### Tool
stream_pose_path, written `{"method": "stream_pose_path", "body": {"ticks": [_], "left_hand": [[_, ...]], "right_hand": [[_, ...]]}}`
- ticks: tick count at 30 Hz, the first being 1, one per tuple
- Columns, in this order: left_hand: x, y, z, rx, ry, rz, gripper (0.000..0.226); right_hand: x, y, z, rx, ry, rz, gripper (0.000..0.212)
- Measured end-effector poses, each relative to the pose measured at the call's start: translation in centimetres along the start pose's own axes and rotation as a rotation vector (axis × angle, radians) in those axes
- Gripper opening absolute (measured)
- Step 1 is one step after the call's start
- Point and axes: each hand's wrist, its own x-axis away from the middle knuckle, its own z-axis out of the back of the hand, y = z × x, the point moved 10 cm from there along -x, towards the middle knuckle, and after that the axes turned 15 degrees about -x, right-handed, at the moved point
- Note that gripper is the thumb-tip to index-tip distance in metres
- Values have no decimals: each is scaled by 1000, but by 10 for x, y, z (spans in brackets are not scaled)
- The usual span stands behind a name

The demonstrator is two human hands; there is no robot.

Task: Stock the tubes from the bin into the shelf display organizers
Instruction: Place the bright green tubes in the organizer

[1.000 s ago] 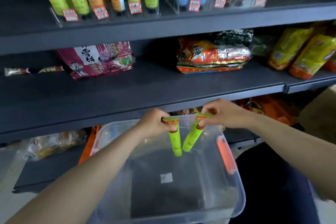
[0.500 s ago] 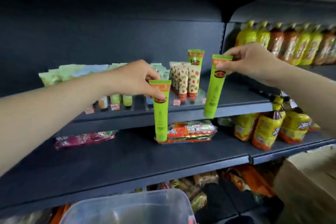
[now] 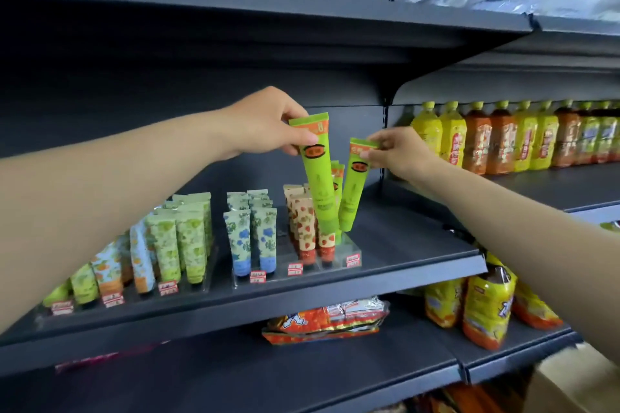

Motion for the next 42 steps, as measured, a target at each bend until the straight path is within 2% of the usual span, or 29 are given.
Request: {"method": "stream_pose_path", "body": {"ticks": [9,13,22,29,32,36,39,42], "left_hand": [[-16,2,-14,33,141,38,18],[-21,3,-15,46,156,34,17],[-25,2,-14,20,144,21,18],[-31,11,-18,35,130,-9,20],[-34,17,-19,44,130,-27,19],[-39,26,-31,27,85,-42,21],[-45,29,-42,-1,57,-50,23],[-49,31,-54,-33,29,-63,22]], "right_hand": [[-10,24,-32,29,-74,-19,12],[-14,22,-36,31,-87,-17,13],[-14,41,-46,59,-142,-72,24],[-10,44,-44,-3,-167,-120,15],[-12,43,-40,42,-179,-126,12],[-14,38,-27,81,-154,-130,24],[-12,34,-19,123,-165,-125,13],[-11,37,-14,153,-192,-122,13]]}}
